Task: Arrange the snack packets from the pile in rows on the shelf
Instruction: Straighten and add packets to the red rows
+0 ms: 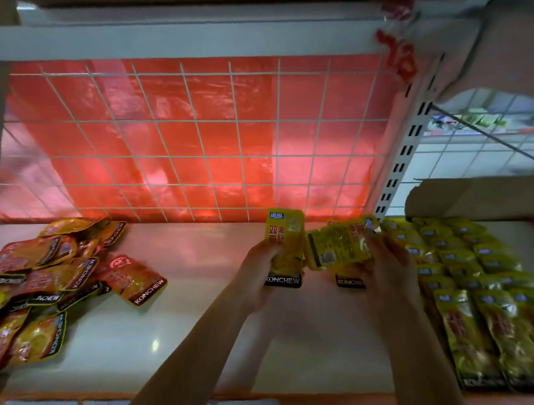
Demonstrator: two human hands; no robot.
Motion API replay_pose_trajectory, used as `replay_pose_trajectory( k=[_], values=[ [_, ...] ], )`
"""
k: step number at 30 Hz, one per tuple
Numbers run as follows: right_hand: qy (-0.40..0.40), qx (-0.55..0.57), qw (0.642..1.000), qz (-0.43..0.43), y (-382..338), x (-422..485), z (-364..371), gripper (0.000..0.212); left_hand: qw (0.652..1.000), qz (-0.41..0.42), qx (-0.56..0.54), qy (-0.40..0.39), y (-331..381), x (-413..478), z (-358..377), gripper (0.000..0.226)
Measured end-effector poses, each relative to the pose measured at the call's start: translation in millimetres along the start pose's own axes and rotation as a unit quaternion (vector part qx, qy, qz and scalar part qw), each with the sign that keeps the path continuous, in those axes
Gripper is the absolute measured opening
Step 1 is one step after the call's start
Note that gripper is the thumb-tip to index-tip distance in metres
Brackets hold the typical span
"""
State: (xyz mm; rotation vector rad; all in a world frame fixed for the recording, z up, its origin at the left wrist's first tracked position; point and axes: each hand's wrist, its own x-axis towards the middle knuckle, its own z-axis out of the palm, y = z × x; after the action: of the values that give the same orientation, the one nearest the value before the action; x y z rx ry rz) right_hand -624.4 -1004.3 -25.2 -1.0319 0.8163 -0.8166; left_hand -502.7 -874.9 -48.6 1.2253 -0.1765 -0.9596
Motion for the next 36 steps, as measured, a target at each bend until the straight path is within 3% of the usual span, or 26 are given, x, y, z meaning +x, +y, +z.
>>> replay_pose_trajectory(
  k=[5,8,11,14,18,22,26,28,32,36],
  values=[
    [0.011,0.026,1.0,0.001,-10,3,-25,0.014,0.995,0.043,0.073,0.043,-10,8,14,0.013],
    [0.038,0.042,0.998,0.009,-18,7,-41,0.02,0.974,0.063,0.191,0.101,-17,14,20,0.028],
    [0.046,0.006,0.999,-0.002,-24,10,-53,0.026,0.962,0.05,0.251,0.099,-25,14,34,0.031],
    [0.062,0.052,0.995,0.058,-27,15,-57,0.025,0.957,0.035,0.274,0.093,-36,15,48,0.024],
    [0.03,0.012,0.997,0.068,-29,18,-62,0.033,0.918,0.06,0.371,0.127,-43,19,57,0.018],
    [-0.023,0.019,0.999,0.045,-30,19,-66,0.013,0.894,0.084,0.413,0.154,-45,26,62,0.017],
    [-0.07,0.075,0.993,0.058,-33,21,-62,0.037,0.881,0.1,0.433,0.162,-46,28,65,0.019],
    [-0.079,0.074,0.992,0.063,-34,23,-62,0.036,0.871,0.109,0.45,0.16,-47,28,66,0.018],
    [-0.08,-0.039,0.995,0.039,-31,24,-62,0.019,0.855,0.12,0.477,0.161,-47,27,67,0.022],
    [-0.085,-0.059,0.994,0.017,-26,25,-59,0.028,0.845,0.133,0.489,0.172,-46,26,66,0.033]
  ],
)
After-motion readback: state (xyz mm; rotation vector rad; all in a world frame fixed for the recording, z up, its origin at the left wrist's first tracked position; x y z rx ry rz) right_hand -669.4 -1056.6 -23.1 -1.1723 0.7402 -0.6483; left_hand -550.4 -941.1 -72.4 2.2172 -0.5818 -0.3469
